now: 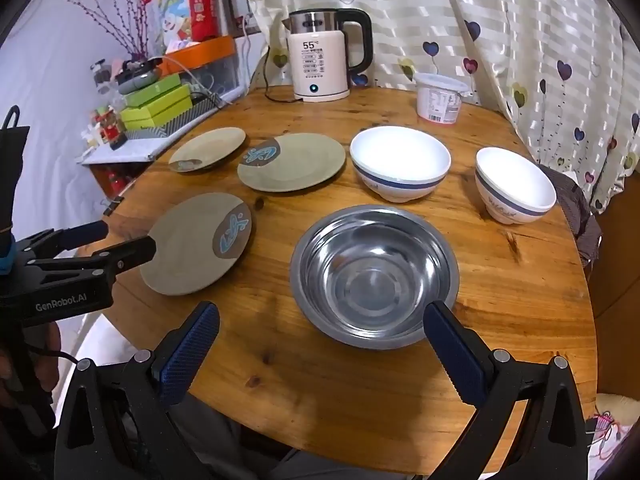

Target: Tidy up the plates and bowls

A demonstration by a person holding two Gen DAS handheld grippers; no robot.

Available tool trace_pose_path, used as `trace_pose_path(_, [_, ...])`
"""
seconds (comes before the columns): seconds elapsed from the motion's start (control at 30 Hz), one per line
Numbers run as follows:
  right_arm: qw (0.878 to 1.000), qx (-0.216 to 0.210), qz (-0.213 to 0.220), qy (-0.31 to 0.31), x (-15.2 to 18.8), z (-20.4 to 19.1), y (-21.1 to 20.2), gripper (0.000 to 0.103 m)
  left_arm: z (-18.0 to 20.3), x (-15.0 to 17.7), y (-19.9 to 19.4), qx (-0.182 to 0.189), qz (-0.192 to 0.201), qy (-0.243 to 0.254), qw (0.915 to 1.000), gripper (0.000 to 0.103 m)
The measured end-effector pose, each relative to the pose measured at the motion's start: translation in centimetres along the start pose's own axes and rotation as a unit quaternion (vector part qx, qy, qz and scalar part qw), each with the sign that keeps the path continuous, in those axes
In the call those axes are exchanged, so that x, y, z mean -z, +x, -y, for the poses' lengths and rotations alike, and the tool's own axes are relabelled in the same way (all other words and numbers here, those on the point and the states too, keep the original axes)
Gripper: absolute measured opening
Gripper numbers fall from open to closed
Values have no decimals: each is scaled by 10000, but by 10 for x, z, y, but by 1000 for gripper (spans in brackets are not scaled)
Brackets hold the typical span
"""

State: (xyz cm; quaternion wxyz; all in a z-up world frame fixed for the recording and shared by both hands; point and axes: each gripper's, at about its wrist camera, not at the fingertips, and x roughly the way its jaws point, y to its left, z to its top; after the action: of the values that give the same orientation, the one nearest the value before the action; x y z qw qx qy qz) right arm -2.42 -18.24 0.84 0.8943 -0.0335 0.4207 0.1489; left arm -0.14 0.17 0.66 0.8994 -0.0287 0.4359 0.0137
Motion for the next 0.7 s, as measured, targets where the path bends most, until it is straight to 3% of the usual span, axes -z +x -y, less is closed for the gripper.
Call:
trace_pose_path(0.27, [10000,-49,66,20,1,4,-3,103,9,5,0,-98,-31,86,9999,90])
trace_pose_path(0.7, [9999,12,103,13,3,5,-11,103,7,8,-2,106,-75,-22,9999,90])
